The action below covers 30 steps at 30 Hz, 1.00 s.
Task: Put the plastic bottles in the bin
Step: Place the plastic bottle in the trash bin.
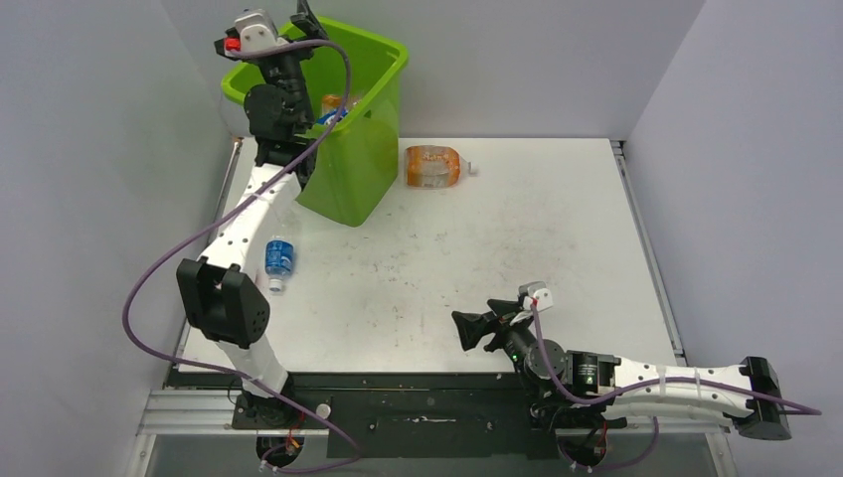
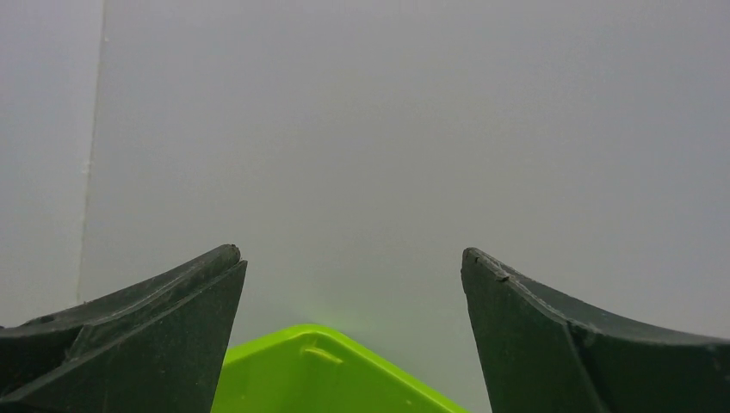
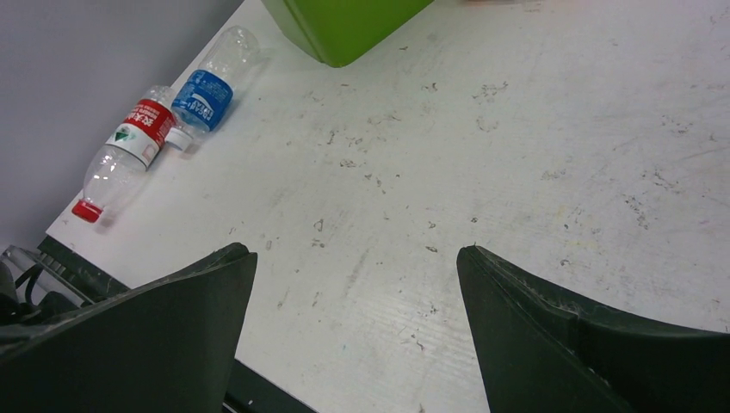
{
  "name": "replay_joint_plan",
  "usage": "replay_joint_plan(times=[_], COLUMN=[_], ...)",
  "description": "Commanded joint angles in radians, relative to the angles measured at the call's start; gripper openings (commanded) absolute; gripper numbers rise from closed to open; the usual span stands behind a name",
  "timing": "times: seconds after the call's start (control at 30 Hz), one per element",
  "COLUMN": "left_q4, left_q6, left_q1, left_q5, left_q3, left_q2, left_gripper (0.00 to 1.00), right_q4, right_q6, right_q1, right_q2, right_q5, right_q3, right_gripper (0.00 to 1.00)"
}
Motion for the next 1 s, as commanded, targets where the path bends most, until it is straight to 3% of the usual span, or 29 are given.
replay_joint_plan(times=[0.0, 0.17, 0.43, 0.6, 0.73, 0.97], left_q4=[0.078, -0.085, -0.777, -1.126, -1.26, -1.362], left_q6=[-0.023, -0.009, -0.133, -0.232, -0.386, -0.725], left_q1=[-0.029, -0.129, -0.159, -0.156, -0.147, -0.073], left_q5=[0.031, 0.03, -0.028, -0.065, -0.081, -0.133], left_q3=[-0.034, -0.249, -0.672, -0.863, -0.986, -1.089], left_q2=[-0.188, -0.459, -0.997, -1.212, -1.28, -1.146], left_gripper=[0.96, 0.96, 0.96, 0.96, 0.96, 0.96], right_q4=[-0.01, -0.058, -0.164, -0.167, -0.073, -0.005], right_q6=[-0.026, -0.028, -0.055, -0.043, -0.045, -0.012], right_q1=[-0.007, -0.009, -0.025, -0.051, -0.068, -0.08], right_q2=[-0.035, -0.027, -0.031, 0.08, 0.175, 0.319], right_q5=[0.029, 0.032, 0.137, 0.078, -0.035, -0.13], right_q3=[0.008, 0.053, 0.142, 0.208, 0.213, 0.245], right_gripper=[0.9, 0.9, 0.9, 0.9, 0.9, 0.9])
